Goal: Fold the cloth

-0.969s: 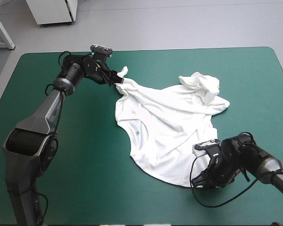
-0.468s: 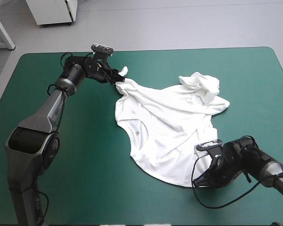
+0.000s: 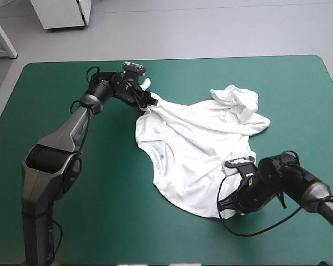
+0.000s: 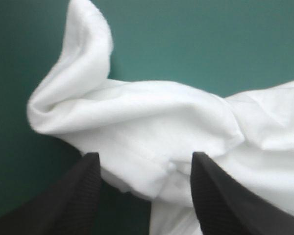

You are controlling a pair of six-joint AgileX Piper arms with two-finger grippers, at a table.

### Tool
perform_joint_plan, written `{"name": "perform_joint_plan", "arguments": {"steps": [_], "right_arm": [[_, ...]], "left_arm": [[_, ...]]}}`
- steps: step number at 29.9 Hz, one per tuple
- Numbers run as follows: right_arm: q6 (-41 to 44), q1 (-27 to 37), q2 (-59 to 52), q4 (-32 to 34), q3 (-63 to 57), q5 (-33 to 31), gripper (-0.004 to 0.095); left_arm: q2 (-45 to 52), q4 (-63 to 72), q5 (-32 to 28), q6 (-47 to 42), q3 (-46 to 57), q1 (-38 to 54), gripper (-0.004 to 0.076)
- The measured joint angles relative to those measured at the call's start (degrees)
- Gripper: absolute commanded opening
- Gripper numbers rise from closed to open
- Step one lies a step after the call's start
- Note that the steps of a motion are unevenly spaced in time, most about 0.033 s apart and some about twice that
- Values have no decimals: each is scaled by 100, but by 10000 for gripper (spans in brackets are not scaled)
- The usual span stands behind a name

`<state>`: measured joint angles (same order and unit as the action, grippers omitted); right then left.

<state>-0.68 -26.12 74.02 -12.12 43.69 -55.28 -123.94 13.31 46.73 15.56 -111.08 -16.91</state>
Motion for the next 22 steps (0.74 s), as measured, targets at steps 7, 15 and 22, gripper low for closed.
{"name": "perform_joint_plan", "arguments": {"steps": [7, 15, 22], "right_arm": [[68, 0, 0, -25, 5, -109, -19], [121, 0, 0, -54, 5, -125, -19], [126, 0, -52, -47, 83, -303, -19]], "left_arm": [[-408, 146, -9, 15, -12, -67, 253], [-440, 150, -79, 15, -30, -67, -9], [-496, -110, 510, 15, -370, -67, -9]]}}
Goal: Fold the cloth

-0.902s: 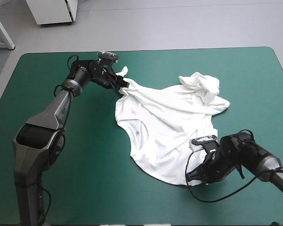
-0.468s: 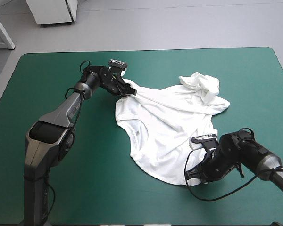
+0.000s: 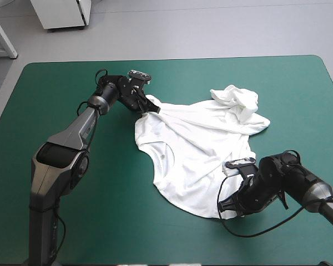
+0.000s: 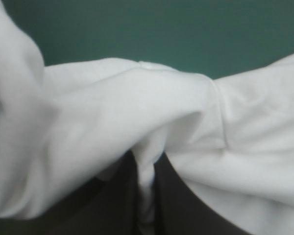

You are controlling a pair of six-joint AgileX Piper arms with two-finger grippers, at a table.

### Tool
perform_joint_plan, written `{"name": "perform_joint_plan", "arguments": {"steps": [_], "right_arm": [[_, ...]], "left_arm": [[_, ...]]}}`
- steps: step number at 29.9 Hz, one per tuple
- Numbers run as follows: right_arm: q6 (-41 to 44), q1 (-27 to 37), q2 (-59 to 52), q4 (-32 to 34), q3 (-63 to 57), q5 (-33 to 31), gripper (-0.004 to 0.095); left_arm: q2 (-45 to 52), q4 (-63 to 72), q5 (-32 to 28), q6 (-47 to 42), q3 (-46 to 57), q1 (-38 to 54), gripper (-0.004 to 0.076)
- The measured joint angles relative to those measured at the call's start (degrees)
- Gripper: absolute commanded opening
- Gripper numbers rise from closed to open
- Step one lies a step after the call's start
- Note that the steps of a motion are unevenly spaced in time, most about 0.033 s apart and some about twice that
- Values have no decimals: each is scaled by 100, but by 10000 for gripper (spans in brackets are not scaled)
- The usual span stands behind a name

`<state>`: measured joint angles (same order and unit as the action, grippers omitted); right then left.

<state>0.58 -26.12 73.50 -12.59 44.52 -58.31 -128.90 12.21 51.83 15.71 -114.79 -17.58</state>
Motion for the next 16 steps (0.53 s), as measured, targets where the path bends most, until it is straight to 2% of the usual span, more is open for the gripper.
{"name": "perform_joint_plan", "arguments": {"steps": [6, 13, 16], "right_arm": [[382, 0, -543, 447, 809, -375, -19], [771, 0, -1052, 1358, 2781, -673, -19], [796, 0, -1059, 1826, 3677, -697, -19]], "left_arm": [[83, -439, 925, 0, -1116, 0, -9], [685, -838, 1880, 0, -3084, 0, -9], [966, -839, 2029, 0, -3669, 0, -9]]}}
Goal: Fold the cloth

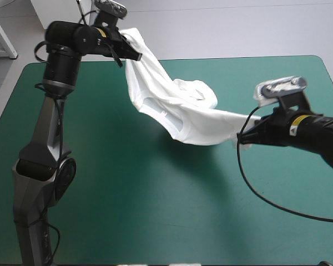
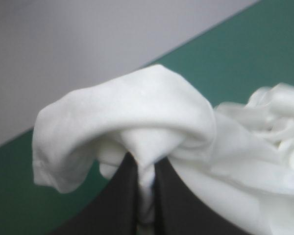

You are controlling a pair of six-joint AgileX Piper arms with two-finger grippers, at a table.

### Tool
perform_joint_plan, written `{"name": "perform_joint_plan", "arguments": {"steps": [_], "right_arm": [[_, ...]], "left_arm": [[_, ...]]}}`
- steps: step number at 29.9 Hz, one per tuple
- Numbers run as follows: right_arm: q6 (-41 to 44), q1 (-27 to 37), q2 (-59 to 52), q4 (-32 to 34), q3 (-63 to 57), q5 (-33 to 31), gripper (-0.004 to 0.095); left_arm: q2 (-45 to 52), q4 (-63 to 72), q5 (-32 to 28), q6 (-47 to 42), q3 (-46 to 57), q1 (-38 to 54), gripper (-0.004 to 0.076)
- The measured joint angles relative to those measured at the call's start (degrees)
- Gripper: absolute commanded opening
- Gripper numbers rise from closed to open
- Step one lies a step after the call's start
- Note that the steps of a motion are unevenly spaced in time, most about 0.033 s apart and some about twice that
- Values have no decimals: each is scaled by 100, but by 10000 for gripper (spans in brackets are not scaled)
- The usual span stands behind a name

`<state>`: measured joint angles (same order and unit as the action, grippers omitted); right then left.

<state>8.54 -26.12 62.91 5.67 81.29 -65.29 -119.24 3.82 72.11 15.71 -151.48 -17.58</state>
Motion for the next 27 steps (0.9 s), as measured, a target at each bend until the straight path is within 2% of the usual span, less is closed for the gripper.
{"name": "perform_joint_plan", "arguments": {"steps": [6, 12, 18, 21, 27], "right_arm": [[11, 0, -5, 741, 1585, 294, -19], [-414, 0, -40, 905, 2513, 680, -19], [-695, 0, -47, 875, 3128, 1622, -19], [-897, 0, -47, 753, 3448, 2142, -19], [-1753, 0, 47, -23, 4344, 2615, -18]], "left_arm": [[776, 134, 5, 0, -672, 0, -9], [1799, 668, -196, 115, -806, 0, -9], [2784, 1043, -889, 257, -831, 0, -9], [3193, 1096, -1438, 317, -836, 0, -9], [3802, 1513, -2455, 566, -898, 0, -9]]}}
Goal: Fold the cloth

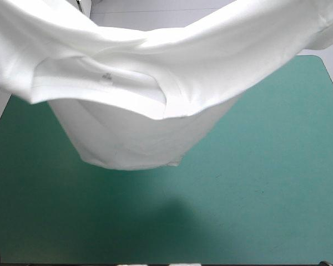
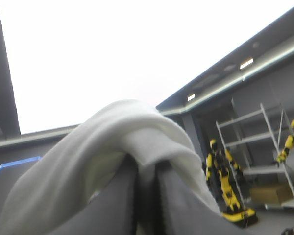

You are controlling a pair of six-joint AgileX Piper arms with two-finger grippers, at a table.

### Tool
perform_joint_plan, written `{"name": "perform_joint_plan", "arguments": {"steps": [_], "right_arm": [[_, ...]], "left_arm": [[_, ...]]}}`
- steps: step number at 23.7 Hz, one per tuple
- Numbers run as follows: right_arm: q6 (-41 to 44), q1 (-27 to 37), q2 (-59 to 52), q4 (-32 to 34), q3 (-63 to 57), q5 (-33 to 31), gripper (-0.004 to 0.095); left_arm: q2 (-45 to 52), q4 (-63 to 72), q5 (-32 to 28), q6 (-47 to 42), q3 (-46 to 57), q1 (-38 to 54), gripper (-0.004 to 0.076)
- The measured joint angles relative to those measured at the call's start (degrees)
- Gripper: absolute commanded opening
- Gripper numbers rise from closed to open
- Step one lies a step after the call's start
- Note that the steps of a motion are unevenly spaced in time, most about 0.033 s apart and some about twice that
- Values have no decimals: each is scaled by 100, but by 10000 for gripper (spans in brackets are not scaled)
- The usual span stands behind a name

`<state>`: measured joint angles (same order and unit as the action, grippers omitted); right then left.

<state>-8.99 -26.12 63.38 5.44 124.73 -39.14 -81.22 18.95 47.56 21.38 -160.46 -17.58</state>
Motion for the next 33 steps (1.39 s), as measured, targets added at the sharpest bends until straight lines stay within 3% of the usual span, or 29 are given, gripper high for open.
{"name": "perform_joint_plan", "arguments": {"steps": [4, 8, 11, 14, 16, 19, 22, 26, 33], "right_arm": [[-387, 0, 273, -681, 823, 93, -18], [-411, 0, 571, -797, 1396, -74, -19], [11, 0, 796, -378, 1464, -533, -19], [899, 0, 1477, 859, 1464, -2004, -19], [1195, 0, 2115, 1364, 1416, -2661, -19], [1481, 162, 2973, 1679, 1384, -2952, -19], [1534, 840, 4008, 1121, 1385, -3116, -19], [1307, 1621, 5655, -130, 1354, -3244, -19], [1252, 1704, 6787, -439, 1327, -3238, -13]], "left_arm": [[162, 480, -341, 267, -38, 0, -9], [151, 694, -279, 332, -38, 0, -9], [40, 599, 24, 302, 88, 0, -9], [-341, -53, 796, -180, 769, 0, -9], [-836, -452, 1067, -356, 1439, 0, -9], [-1781, -740, 1234, -531, 2238, 0, -9], [-2980, -840, 1400, -624, 2488, 0, -9], [-4509, -859, 1330, -798, 2512, 0, -9], [-5408, -872, 1221, -849, 2525, 0, -9]]}}
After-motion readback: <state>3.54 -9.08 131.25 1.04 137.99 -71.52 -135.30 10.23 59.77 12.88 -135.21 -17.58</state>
